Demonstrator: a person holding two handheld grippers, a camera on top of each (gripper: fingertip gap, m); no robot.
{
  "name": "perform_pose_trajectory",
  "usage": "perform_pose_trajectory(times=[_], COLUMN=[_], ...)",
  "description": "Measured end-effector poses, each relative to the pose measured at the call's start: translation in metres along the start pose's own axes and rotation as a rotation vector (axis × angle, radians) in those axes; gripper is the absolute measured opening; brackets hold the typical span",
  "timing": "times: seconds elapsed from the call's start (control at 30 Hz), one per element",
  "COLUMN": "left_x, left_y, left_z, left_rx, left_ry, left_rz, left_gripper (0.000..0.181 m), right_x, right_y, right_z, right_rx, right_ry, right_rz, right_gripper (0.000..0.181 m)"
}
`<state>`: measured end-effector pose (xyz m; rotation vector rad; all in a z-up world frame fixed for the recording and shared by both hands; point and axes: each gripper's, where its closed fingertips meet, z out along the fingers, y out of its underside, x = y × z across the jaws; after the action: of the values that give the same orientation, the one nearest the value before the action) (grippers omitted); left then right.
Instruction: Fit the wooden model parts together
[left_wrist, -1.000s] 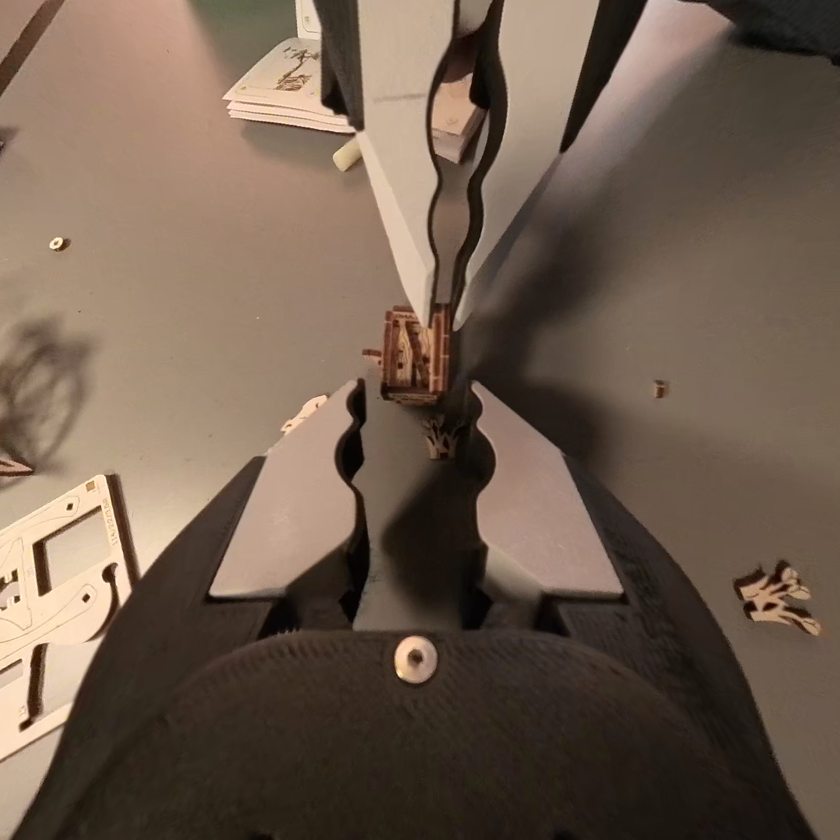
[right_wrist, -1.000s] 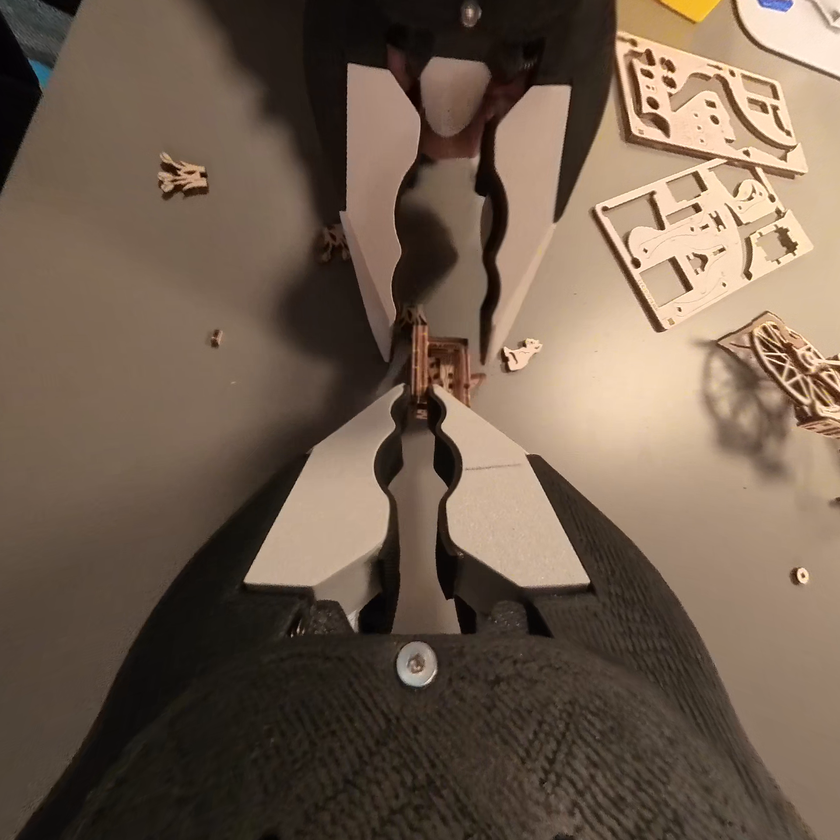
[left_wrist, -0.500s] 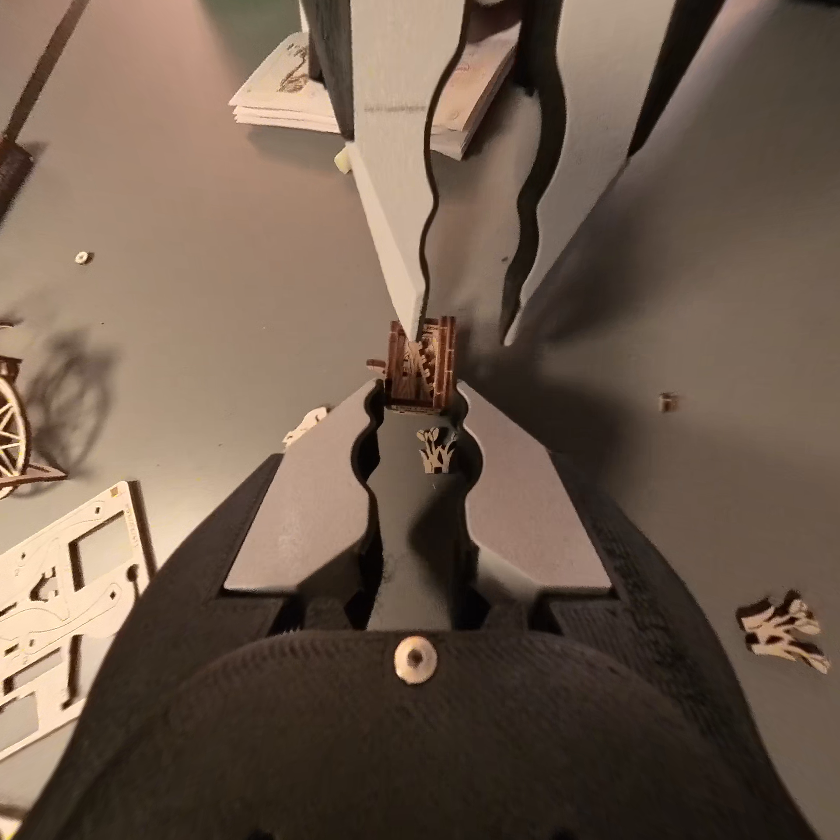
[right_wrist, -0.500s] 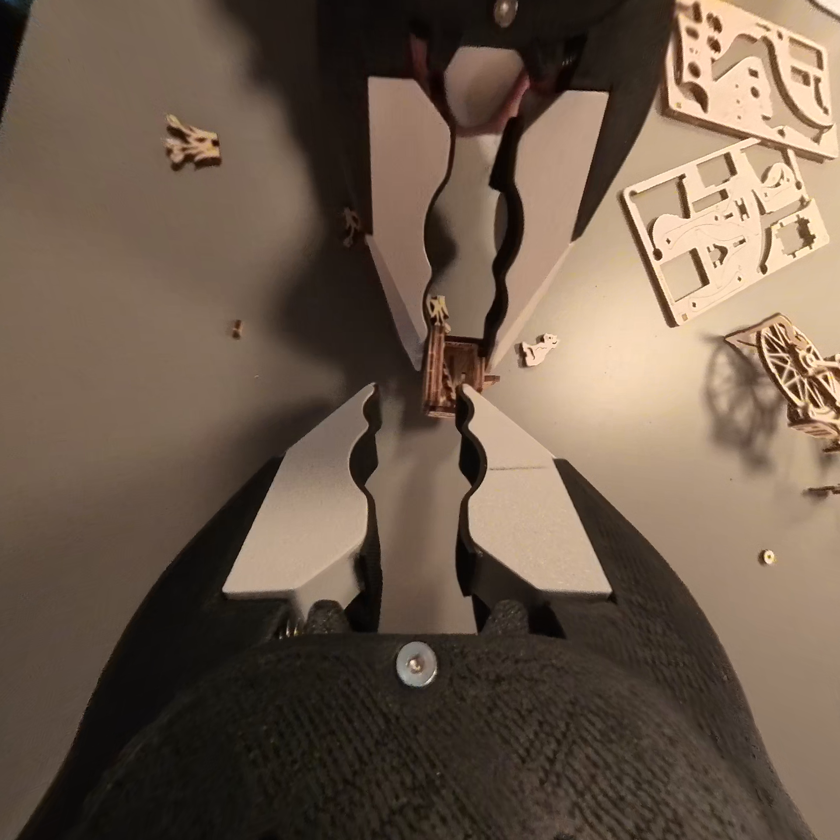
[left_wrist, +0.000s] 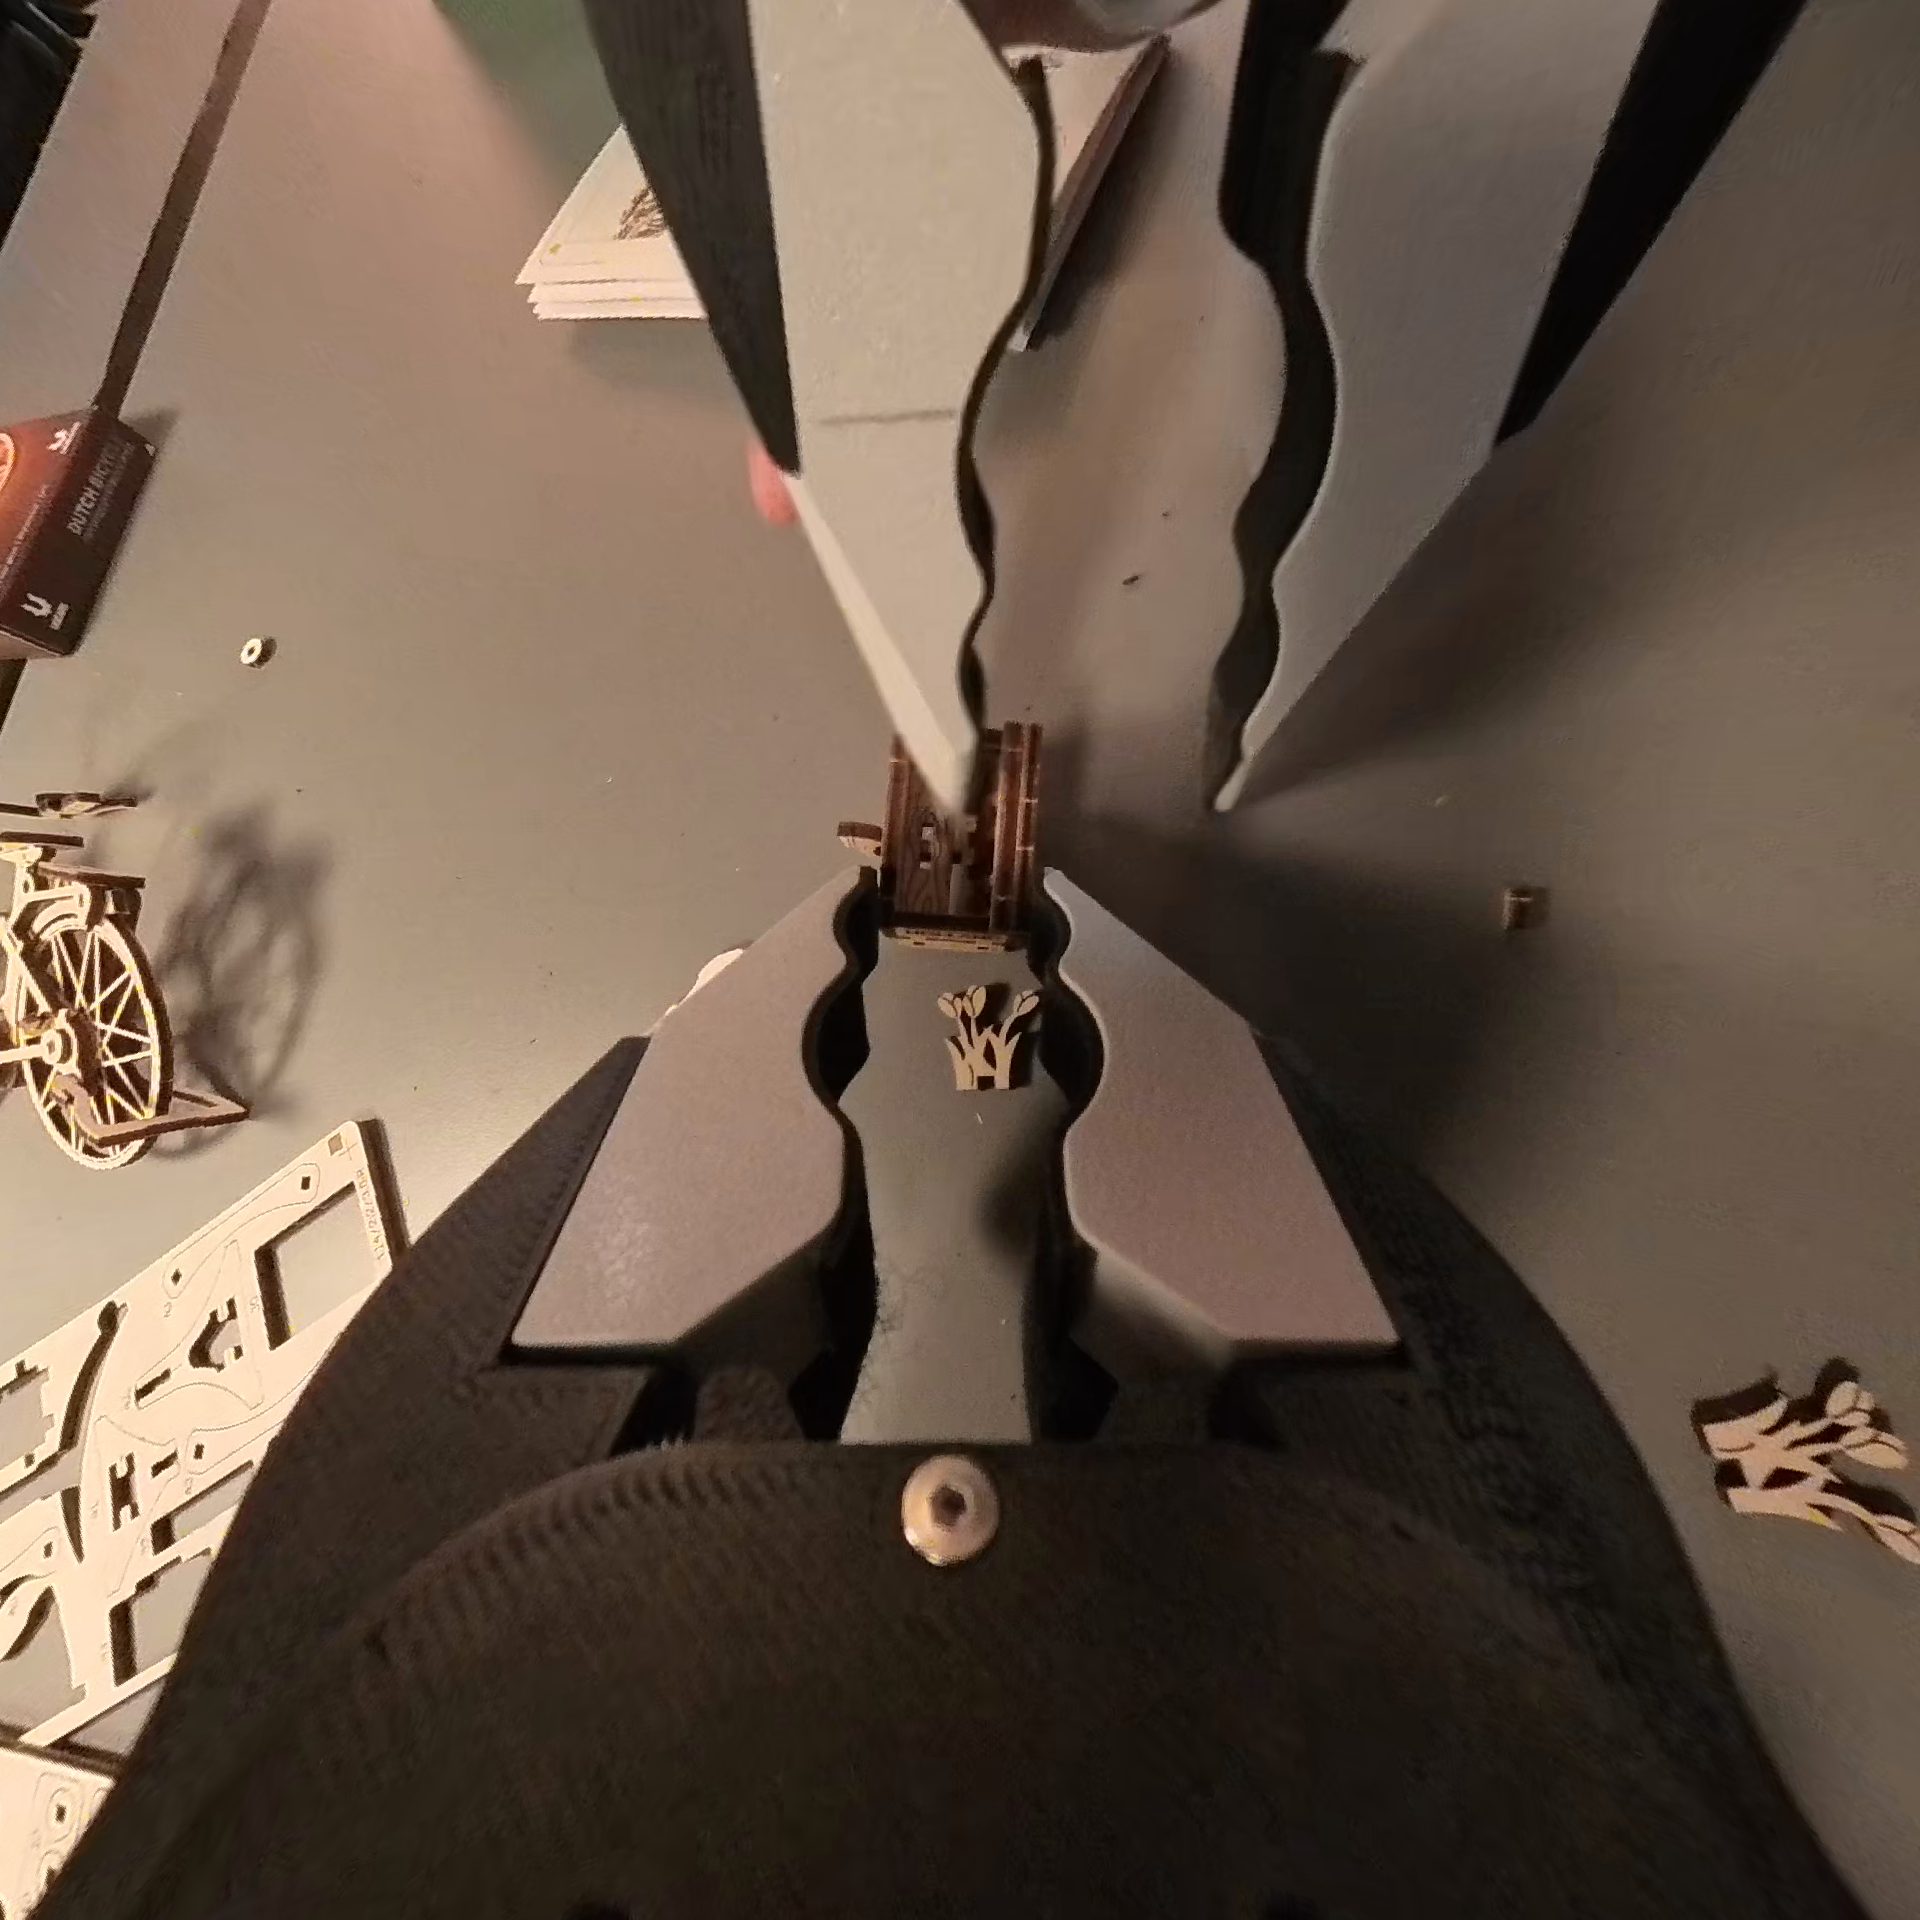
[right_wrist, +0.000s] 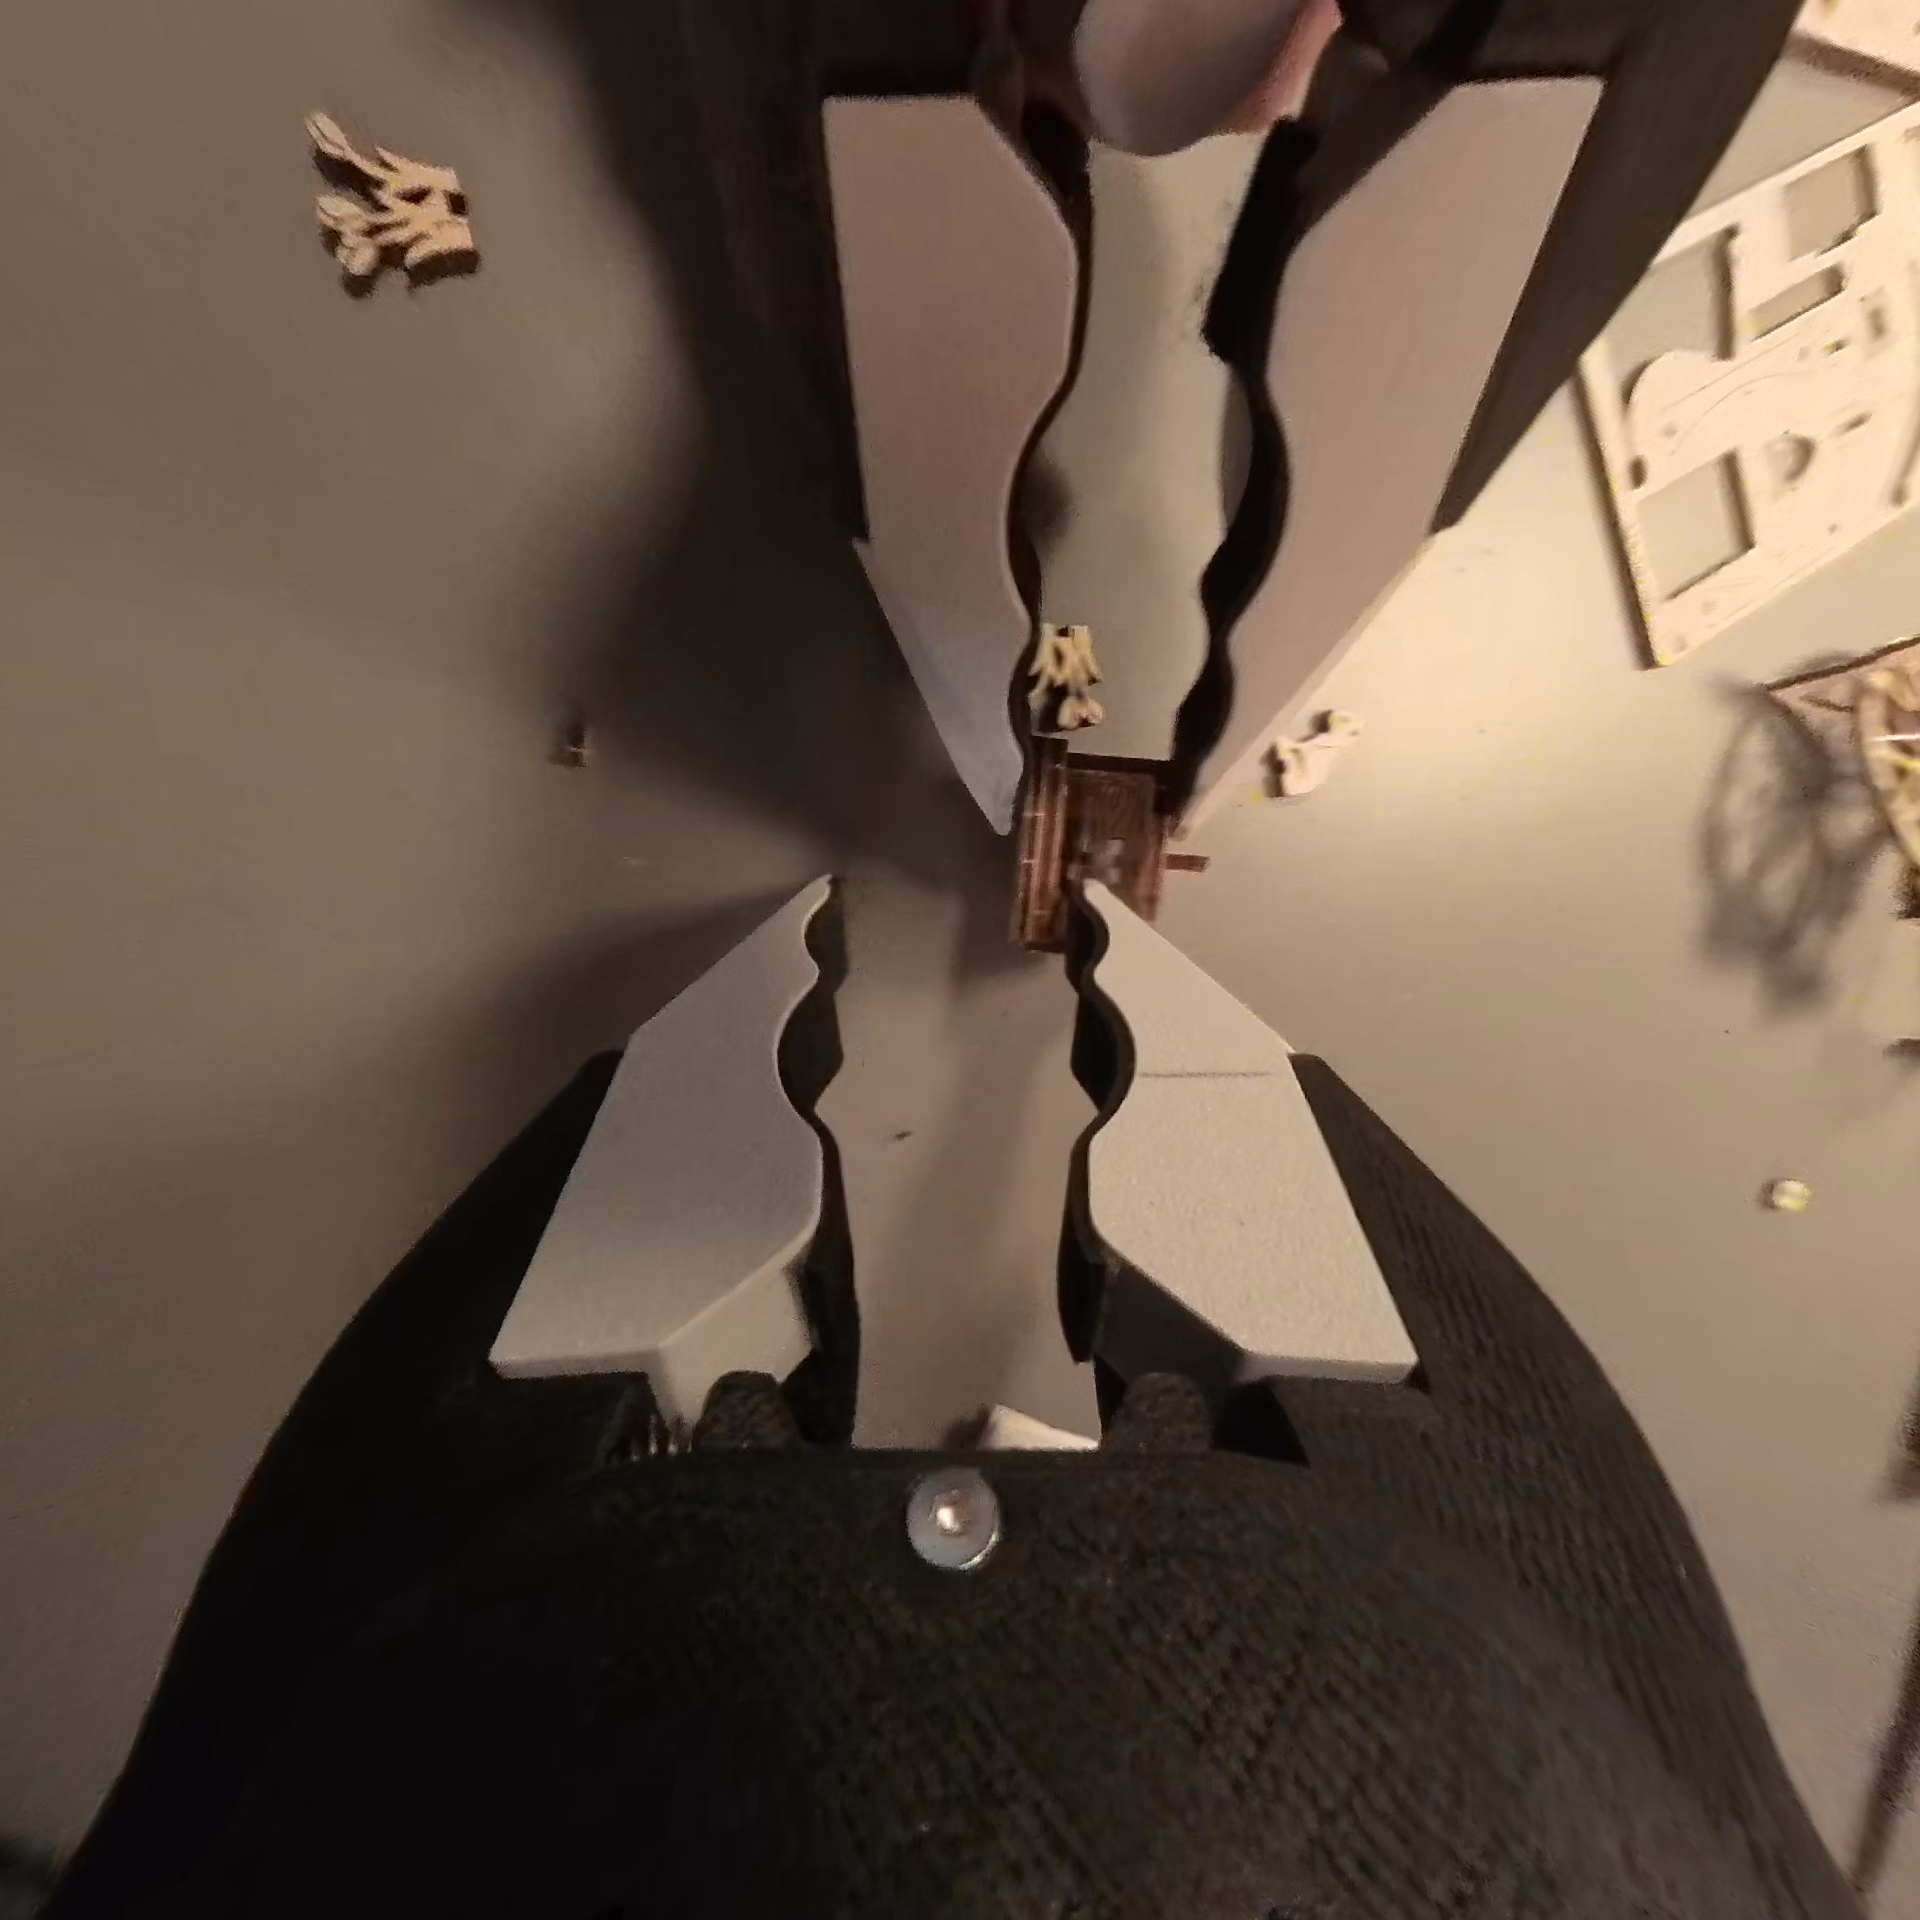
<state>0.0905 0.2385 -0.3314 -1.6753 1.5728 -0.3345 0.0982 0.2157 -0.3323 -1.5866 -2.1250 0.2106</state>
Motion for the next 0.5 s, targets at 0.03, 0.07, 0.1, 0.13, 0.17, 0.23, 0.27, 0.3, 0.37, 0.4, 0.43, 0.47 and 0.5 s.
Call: perform_pose_trajectory(times=[0.03, 0.07, 0.1, 0.13, 0.17, 0.23, 0.27, 0.3, 0.37, 0.4, 0.43, 0.47, 0.5], left_x=[-0.0001, -0.0001, -0.0001, -0.0001, 0.0000, -0.0001, 0.0000, -0.0001, -0.0001, 0.0000, -0.0001, -0.0001, -0.0001], left_y=[0.0001, 0.0001, 0.0001, 0.0000, -0.0001, -0.0001, -0.0001, -0.0001, -0.0002, -0.0002, -0.0002, -0.0002, -0.0002], left_z=[-0.0001, -0.0001, 0.0000, 0.0000, 0.0002, 0.0003, 0.0003, 0.0002, 0.0003, 0.0003, 0.0003, 0.0003, 0.0003], left_rx=[0.001, 0.002, 0.003, 0.004, 0.006, 0.006, 0.006, 0.006, 0.006, 0.007, 0.007, 0.008, 0.008], left_ry=[-0.001, 0.000, 0.001, 0.001, 0.002, 0.000, -0.001, -0.001, -0.002, -0.003, -0.003, -0.004, -0.005], left_rz=[0.001, 0.001, 0.000, 0.001, 0.001, 0.002, 0.003, 0.004, 0.005, 0.006, 0.007, 0.009, 0.012], left_gripper=[0.026, 0.026, 0.026, 0.026, 0.026, 0.026, 0.026, 0.026, 0.026, 0.026, 0.026, 0.026, 0.026], right_x=[-0.0018, -0.0022, -0.0023, -0.0029, -0.0036, -0.0034, -0.0006, 0.0014, 0.0016, 0.0007, 0.0003, 0.0000, -0.0007], right_y=[-0.0002, 0.0002, -0.0002, -0.0006, -0.0010, -0.0017, -0.0028, -0.0045, -0.0086, -0.0098, -0.0097, -0.0087, -0.0074], right_z=[0.0001, 0.0003, 0.0004, -0.0001, -0.0004, -0.0007, -0.0011, -0.0020, -0.0039, -0.0041, -0.0036, -0.0025, -0.0008], right_rx=[0.009, 0.017, 0.028, 0.037, 0.044, 0.056, 0.065, 0.075, 0.100, 0.108, 0.108, 0.104, 0.098], right_ry=[-0.021, -0.033, -0.043, -0.054, -0.065, -0.069, -0.052, -0.041, -0.040, -0.046, -0.049, -0.053, -0.060], right_rz=[0.022, 0.038, 0.050, 0.061, 0.068, 0.070, 0.065, 0.063, 0.060, 0.060, 0.060, 0.060, 0.062], right_gripper=[0.041, 0.042, 0.042, 0.043, 0.042, 0.042, 0.042, 0.043, 0.043, 0.044, 0.044, 0.045, 0.045])
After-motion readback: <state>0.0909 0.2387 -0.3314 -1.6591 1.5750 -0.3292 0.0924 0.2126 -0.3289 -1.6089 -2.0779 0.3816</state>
